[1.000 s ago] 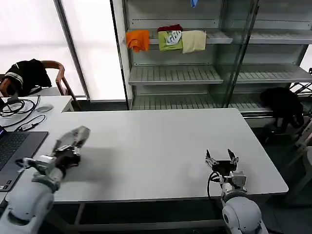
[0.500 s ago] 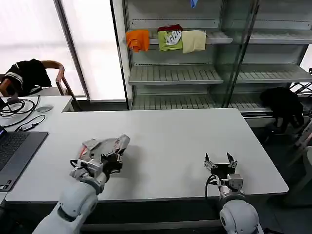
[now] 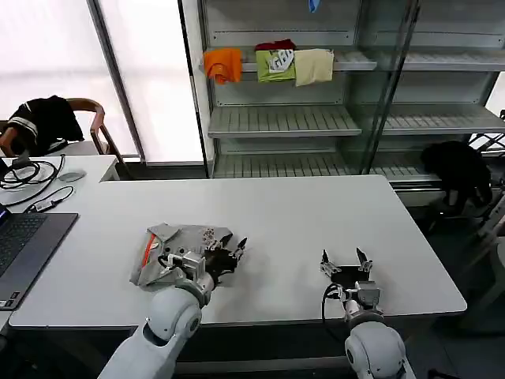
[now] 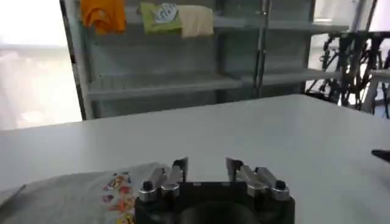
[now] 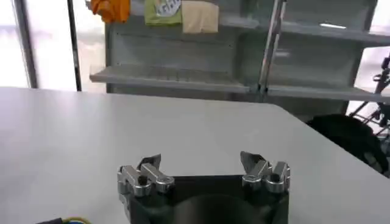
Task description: Fold and organize the clothes.
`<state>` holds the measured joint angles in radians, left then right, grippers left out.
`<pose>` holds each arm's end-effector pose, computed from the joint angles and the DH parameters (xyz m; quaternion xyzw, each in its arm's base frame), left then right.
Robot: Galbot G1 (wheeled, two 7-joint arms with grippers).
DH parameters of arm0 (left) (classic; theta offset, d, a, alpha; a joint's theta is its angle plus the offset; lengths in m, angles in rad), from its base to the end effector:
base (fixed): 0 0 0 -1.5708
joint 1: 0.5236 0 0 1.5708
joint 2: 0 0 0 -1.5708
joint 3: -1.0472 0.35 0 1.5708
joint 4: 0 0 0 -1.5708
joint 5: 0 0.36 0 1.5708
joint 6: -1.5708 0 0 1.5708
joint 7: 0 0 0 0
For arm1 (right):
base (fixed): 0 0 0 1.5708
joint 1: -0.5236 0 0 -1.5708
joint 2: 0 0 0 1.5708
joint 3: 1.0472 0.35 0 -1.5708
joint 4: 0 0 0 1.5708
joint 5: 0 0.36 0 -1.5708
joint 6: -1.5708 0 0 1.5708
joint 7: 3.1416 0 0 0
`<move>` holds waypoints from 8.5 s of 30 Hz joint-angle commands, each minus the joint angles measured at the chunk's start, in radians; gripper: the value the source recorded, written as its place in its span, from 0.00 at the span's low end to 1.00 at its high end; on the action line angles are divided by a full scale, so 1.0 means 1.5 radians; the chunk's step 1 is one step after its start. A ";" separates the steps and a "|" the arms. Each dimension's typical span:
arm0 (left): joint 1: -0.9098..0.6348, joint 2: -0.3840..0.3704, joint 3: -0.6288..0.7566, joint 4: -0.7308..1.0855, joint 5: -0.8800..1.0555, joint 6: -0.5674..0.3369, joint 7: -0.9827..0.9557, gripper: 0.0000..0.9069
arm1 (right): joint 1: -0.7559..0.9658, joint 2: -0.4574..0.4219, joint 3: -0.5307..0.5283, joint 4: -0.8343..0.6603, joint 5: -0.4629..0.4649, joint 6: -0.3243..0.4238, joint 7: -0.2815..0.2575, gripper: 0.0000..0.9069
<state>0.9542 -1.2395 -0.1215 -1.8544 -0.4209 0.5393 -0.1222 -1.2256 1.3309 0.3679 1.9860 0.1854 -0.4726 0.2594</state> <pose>0.3427 -0.0468 -0.2490 -0.1865 -0.9694 -0.0146 0.1588 0.2828 0.0010 -0.2655 -0.0132 -0.9901 0.0452 0.1322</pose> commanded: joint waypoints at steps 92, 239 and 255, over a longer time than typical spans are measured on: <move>0.109 0.102 -0.269 -0.086 0.022 0.025 -0.074 1.00 | 0.234 0.024 -0.218 -0.146 0.350 -0.071 0.124 0.00; 0.188 0.023 -0.233 -0.110 0.035 0.026 -0.060 1.00 | 0.212 0.047 -0.116 -0.190 0.201 -0.055 0.113 1.00; 0.185 0.018 -0.231 -0.106 0.034 0.026 -0.058 1.00 | 0.201 0.046 -0.113 -0.172 0.198 -0.058 0.114 1.00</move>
<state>1.2323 -1.2147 -0.4664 -2.0112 -0.3694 0.5780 -0.2105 -0.9183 1.3984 0.1919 1.7251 0.4876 -0.5676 0.4335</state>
